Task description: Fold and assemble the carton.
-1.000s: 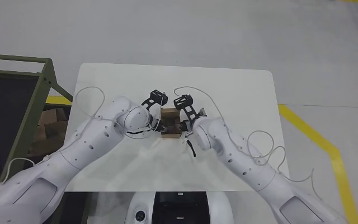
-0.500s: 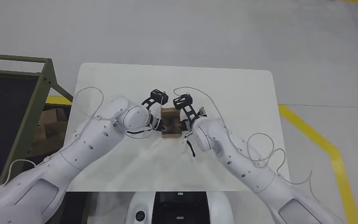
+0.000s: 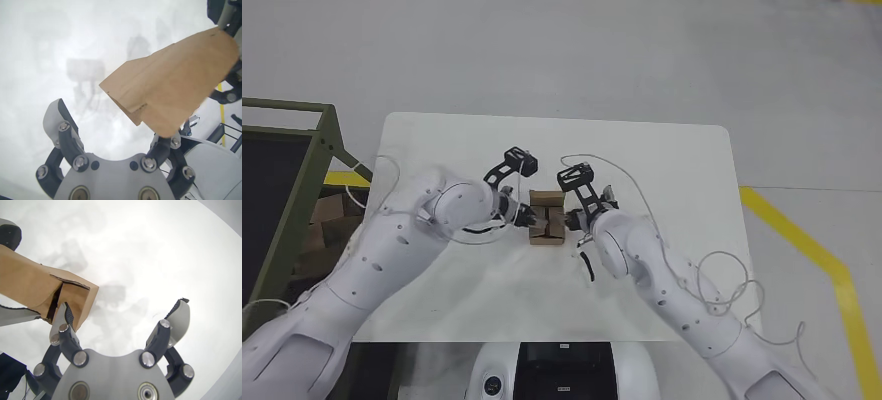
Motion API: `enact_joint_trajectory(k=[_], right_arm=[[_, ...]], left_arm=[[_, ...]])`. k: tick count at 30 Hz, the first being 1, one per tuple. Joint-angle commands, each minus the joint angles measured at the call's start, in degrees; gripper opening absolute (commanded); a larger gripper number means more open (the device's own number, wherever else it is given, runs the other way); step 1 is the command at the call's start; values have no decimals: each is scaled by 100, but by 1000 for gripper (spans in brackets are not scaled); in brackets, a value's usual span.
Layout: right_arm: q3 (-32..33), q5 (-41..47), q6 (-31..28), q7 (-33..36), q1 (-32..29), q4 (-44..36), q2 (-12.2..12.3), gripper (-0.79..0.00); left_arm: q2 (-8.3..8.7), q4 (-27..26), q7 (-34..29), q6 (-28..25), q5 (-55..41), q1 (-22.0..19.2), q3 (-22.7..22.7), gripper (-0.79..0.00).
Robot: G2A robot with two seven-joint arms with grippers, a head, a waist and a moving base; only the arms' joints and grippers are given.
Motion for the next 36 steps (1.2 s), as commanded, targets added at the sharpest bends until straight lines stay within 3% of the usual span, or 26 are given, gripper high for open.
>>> enact_joint_trajectory(k=[1,5,11,18,26,36], right_arm=[[99,-18,-25,-2,-73,-70,14,0],[392,119,-150,-107,-259,-235,53,0],[832,334,-488,-182,-596,-483,135,0],[1102,874,-1222,-189,-794,-537,189,0],[832,1054,-1986,138,-556,-217,170,0],[609,1030,-2115,171,-397,102,127,0]], left_arm=[[55,-57,5,-137,-85,108,-228,0],[150,-158,235,-228,-145,347,-671,0],[263,-21,936,-850,-978,800,-1488,0],[288,37,1675,-685,-1207,1105,-1923,0],[181,251,1640,-275,-807,817,-1442,0],[-40,661,1598,-118,-635,266,-719,0]])
